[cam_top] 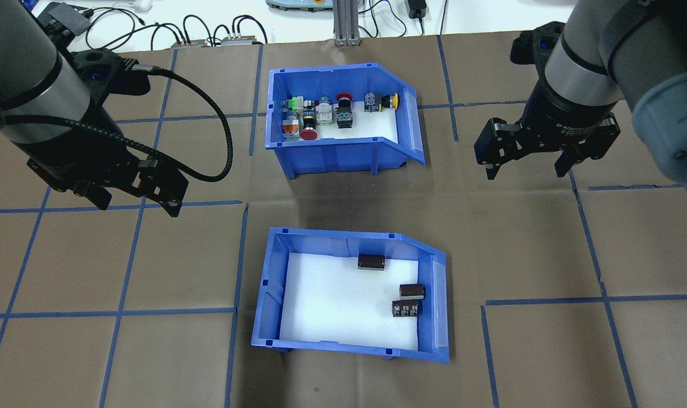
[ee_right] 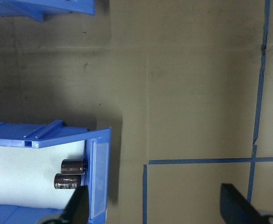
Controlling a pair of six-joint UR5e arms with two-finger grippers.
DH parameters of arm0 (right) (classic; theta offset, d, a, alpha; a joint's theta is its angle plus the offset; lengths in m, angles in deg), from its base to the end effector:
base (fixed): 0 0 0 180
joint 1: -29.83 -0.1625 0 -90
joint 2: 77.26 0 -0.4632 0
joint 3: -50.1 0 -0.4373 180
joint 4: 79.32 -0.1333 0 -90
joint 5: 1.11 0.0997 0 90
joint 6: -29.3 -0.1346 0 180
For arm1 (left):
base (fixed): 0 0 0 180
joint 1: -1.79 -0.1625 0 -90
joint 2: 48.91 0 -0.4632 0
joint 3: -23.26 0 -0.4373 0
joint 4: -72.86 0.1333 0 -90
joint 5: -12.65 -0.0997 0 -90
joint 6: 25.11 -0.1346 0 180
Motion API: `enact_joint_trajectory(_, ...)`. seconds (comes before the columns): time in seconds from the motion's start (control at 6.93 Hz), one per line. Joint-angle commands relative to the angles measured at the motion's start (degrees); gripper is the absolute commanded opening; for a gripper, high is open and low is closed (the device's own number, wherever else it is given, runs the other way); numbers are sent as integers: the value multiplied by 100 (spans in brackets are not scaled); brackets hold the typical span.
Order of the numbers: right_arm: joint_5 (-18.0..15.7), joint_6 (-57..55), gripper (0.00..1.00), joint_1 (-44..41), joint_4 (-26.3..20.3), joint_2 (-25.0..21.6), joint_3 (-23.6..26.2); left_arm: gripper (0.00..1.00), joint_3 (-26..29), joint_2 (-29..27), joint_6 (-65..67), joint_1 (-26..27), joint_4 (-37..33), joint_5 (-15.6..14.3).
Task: Place battery box in front
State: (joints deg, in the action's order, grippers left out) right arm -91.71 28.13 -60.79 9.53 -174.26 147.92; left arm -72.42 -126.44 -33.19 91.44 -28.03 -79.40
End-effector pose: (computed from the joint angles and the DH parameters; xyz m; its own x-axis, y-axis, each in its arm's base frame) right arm 0.1370 -0.4744 0.4780 -0.9999 0.0092 0.0112 0.0096 0.9994 0.0342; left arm -0.1259 -0.4248 0.5252 -0.9903 0.1367 -0.0253 0.1344 0.9880 0.0758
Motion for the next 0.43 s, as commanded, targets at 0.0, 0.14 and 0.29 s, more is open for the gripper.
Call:
enact_joint_trajectory(0.0, 6, 11, 100, 0, 1, -3, 0, 99, -4, 1, 0, 0, 8, 3)
enact_joint_trajectory(0.14, -2, 11, 100, 0, 1, -3, 0, 99, -4, 1, 0, 0, 0, -6)
enact_joint_trajectory(0.29, -28, 11, 100, -9, 1, 6, -17, 99, -39, 10, 0, 0, 17, -6)
